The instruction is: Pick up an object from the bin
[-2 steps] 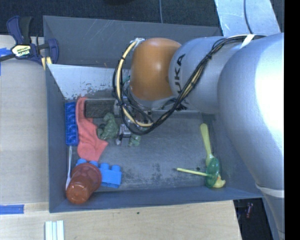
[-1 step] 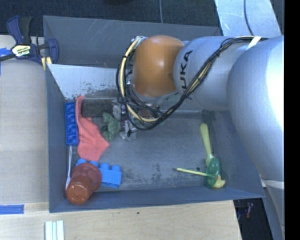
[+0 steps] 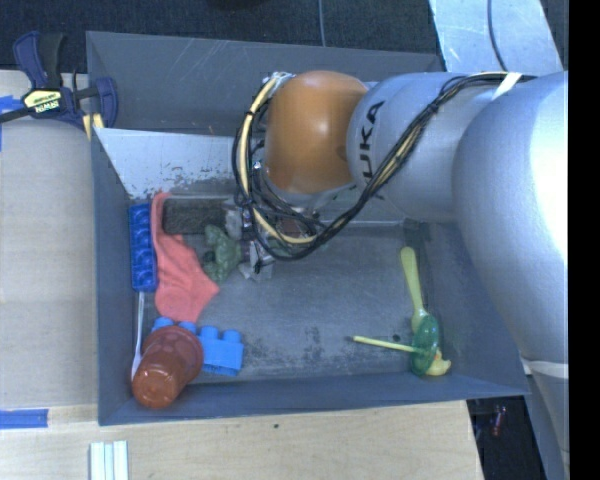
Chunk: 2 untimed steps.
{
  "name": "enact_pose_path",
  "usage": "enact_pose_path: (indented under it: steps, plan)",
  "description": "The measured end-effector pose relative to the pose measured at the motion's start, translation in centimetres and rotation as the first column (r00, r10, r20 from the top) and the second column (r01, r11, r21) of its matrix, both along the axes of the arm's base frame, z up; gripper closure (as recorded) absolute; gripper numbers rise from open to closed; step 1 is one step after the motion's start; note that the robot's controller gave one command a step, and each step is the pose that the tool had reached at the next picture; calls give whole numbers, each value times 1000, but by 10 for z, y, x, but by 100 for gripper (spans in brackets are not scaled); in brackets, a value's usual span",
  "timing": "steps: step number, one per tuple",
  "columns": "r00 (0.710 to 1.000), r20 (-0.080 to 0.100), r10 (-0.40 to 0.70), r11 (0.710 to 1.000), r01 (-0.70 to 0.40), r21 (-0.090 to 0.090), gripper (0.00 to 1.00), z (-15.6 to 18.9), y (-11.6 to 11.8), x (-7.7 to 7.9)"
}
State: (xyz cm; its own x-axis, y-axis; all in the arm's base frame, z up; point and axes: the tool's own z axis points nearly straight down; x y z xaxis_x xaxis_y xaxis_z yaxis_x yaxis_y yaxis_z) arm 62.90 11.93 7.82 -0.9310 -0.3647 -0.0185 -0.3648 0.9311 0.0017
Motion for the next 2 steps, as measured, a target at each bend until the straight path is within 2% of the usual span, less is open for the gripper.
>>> enact_pose_path:
  steps: [2]
  plan:
    - [1000,1,-2,1000,2,0,100,34,-1,-1]
